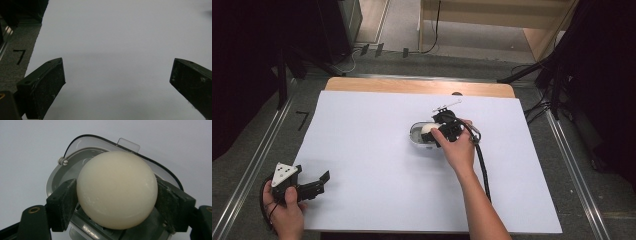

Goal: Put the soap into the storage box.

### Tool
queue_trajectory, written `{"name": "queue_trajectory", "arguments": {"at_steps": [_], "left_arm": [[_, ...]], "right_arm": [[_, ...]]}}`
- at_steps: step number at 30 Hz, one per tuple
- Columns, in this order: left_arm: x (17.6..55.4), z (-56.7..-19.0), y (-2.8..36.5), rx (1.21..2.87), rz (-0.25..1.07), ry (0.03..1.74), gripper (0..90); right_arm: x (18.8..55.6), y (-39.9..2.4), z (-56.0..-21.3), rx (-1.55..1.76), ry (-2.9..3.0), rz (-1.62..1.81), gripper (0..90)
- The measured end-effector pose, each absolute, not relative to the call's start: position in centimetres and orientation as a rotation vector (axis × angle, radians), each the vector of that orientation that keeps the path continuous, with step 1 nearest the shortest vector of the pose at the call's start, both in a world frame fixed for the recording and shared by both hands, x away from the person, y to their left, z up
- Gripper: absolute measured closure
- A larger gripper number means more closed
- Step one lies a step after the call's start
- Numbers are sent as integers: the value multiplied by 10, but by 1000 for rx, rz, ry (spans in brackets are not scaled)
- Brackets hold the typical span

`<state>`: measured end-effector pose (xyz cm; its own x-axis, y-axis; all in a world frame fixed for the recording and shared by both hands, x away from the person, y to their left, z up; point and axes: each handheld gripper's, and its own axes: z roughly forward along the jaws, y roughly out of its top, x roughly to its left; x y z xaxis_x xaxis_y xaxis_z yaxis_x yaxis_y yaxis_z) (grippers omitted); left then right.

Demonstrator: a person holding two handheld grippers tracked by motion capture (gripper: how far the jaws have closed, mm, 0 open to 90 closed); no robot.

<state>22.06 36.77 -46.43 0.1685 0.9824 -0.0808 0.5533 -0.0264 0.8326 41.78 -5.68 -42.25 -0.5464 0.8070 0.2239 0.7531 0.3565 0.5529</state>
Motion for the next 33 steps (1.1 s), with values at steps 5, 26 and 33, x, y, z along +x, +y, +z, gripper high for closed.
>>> {"name": "queue_trajectory", "arguments": {"at_steps": [5, 26, 33], "left_arm": [[221, -464, 368, 1681, 709, 1479, 3], [221, -464, 367, 1685, 707, 1480, 3], [221, -464, 367, 1687, 708, 1479, 3]], "right_arm": [[417, -58, -423, 1455, 2515, 959, 229], [406, -70, -408, 1443, 2462, 1028, 205], [398, -77, -401, 1429, 2447, 1047, 200]]}}
